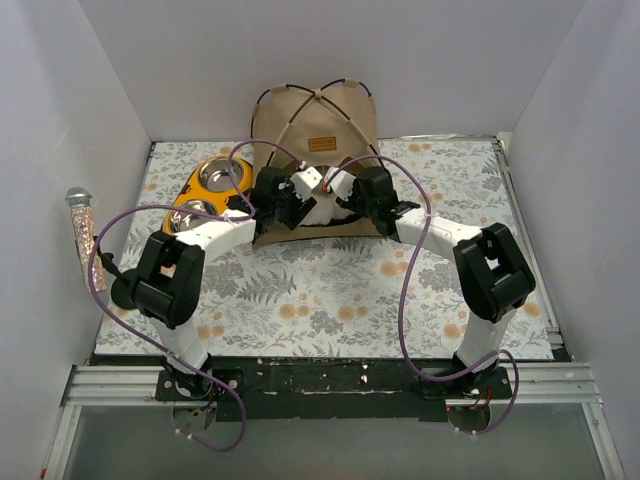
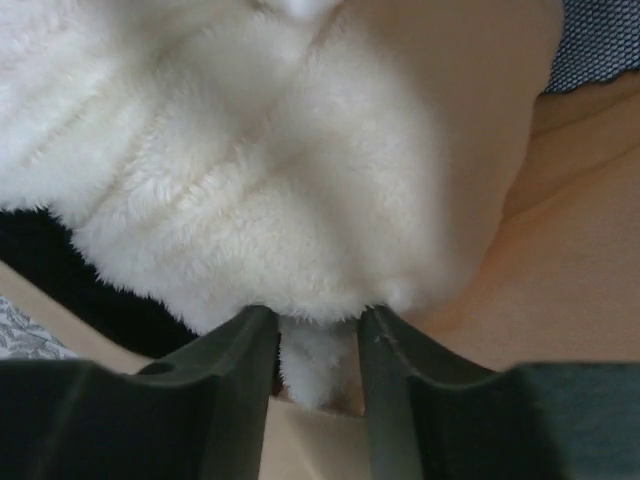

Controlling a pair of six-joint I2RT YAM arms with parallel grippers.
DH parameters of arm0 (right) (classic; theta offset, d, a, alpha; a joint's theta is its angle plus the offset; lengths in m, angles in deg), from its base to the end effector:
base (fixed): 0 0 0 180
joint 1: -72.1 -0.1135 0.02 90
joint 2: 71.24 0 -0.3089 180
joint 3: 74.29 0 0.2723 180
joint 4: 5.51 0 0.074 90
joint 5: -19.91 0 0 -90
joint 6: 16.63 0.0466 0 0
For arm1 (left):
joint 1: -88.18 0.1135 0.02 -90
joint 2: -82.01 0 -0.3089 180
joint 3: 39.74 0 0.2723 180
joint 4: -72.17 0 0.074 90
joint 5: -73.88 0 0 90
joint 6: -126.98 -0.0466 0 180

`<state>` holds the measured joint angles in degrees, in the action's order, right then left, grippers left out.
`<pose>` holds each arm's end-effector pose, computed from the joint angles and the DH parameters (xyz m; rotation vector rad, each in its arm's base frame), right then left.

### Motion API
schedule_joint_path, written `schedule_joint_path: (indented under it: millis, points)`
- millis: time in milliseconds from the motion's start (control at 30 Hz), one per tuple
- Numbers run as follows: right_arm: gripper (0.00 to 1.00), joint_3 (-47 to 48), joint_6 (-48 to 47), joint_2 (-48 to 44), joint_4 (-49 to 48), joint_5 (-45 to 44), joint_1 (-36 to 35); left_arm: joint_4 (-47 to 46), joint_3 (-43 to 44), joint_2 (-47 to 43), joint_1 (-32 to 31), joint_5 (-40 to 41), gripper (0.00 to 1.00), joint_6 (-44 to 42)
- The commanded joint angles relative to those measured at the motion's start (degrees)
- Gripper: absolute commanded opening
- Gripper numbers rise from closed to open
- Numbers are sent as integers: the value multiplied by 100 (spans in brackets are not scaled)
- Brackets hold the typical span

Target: Set up the pet tent

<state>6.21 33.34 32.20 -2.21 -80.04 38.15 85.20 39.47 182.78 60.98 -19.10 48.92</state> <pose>0.3779 0.2447 0.2548 -1.1319 1.6850 -0.2430 0.3815 -0.1988 0.2485 0.3231 2.1845 -0.4425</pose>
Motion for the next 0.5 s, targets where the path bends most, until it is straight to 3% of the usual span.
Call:
schedule_joint_path:
  millis: [0, 133, 300, 467]
  points:
    - [54, 123, 4, -700, 203, 450, -76, 260, 164, -618, 39, -614, 71, 27]
    - [70, 210, 259, -1333, 1107, 1195, -76, 506, 6, -1383, 48, -1168, 82, -43]
    - [76, 298, 224, -1774, 2215, 2268, -76, 1234, 146, -1903, 329, -2432, 98, 98]
    - [76, 526, 171, -1985, 2990, 3042, 29, 2262, 497, -2017, 671, -2970, 98, 264]
